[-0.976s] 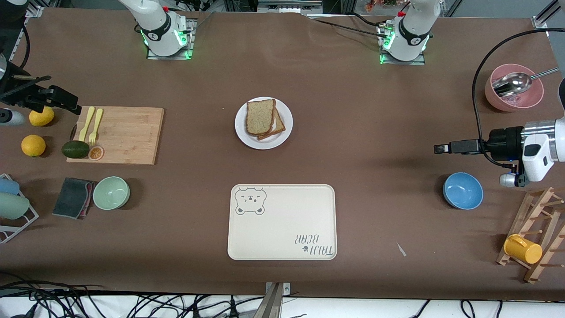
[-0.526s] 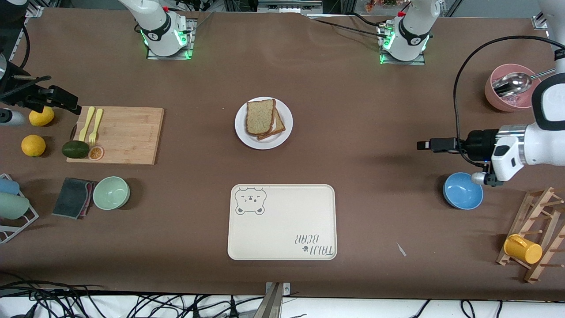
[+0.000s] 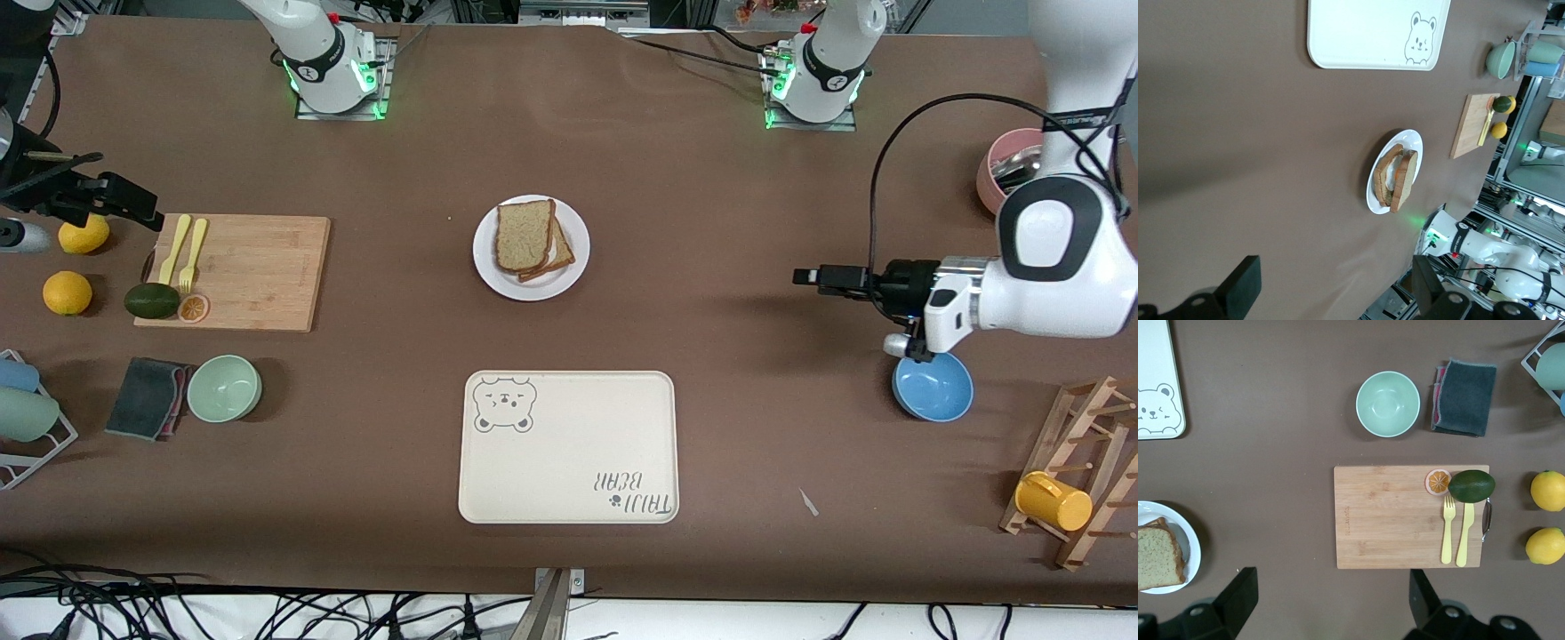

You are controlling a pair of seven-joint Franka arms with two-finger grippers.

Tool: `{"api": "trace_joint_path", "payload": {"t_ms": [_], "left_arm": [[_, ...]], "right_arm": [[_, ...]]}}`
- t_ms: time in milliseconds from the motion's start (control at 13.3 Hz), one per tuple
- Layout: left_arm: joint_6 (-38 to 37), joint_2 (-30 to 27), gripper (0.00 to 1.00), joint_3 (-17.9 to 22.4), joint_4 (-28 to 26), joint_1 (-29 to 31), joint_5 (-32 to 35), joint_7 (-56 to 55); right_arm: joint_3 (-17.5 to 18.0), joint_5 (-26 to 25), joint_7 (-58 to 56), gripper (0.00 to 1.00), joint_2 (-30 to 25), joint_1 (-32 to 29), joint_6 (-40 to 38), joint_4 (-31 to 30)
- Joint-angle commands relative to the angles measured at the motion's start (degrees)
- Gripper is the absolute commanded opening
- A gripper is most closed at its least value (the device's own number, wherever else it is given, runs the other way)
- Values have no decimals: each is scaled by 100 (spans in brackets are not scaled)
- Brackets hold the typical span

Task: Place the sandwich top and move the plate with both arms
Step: 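Move the left gripper from its rest pose toward the white plate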

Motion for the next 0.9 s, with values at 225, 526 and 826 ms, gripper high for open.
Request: {"api": "trace_joint_path", "payload": {"t_ms": [225,526,826], "left_arm": [[836,147,100,79,-924,-207,-1041,1424],[1013,383,100,-44,-969,-506,-1263,1559],[1442,437,100,-132,-1022,-988,-1631,1603]], "right_arm": [[17,101,-56,100,-128,-47,81,-140],[8,145,-56,100,-128,-47,81,-140],[8,206,-56,100,-128,-47,81,-140]]}}
